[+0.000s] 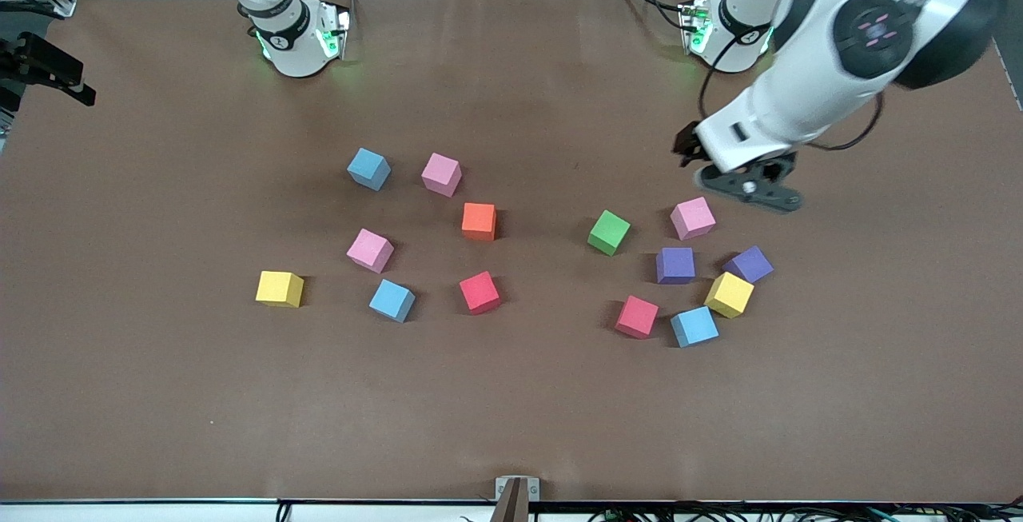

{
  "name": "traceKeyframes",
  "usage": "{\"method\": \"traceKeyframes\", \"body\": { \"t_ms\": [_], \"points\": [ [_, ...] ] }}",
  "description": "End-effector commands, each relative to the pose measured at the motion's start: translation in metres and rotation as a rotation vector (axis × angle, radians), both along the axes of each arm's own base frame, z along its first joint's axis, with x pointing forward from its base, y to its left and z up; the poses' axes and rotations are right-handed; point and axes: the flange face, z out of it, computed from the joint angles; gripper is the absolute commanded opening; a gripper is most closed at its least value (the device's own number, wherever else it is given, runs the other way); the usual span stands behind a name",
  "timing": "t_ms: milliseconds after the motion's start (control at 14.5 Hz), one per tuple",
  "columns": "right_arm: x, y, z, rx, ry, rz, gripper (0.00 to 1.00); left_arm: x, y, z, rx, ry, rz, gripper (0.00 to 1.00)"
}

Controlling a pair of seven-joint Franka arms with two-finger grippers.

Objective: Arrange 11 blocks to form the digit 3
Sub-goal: 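Reach down and grasp the green block with the left gripper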

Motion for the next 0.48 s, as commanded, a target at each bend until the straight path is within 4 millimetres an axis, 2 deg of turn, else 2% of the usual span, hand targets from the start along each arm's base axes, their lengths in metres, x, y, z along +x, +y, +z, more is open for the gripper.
{"method": "traceKeyframes", "body": {
  "t_ms": [0, 138, 276, 414],
  "points": [
    [-0.001, -0.005, 0.004, -0.007, -0.008, 0.008, 1.0, -0.009, -0.029, -0.051, -0.018, -0.011, 0.008, 1.0],
    [0.0, -0.005, 0.003, -0.009, -0.012, 0.007, 1.0, -0.018, -0.056, -0.087, 0.003, -0.026, -0.042, 1.0],
    [0.004, -0.006, 0.0, -0.01, -0.012, 0.006, 1.0, -0.031, -0.072, -0.119, 0.031, -0.049, -0.076, 1.0],
    [0.007, -0.007, -0.004, -0.011, -0.006, 0.006, 1.0, -0.043, -0.077, -0.149, 0.021, -0.076, -0.099, 1.0]
  ]
}}
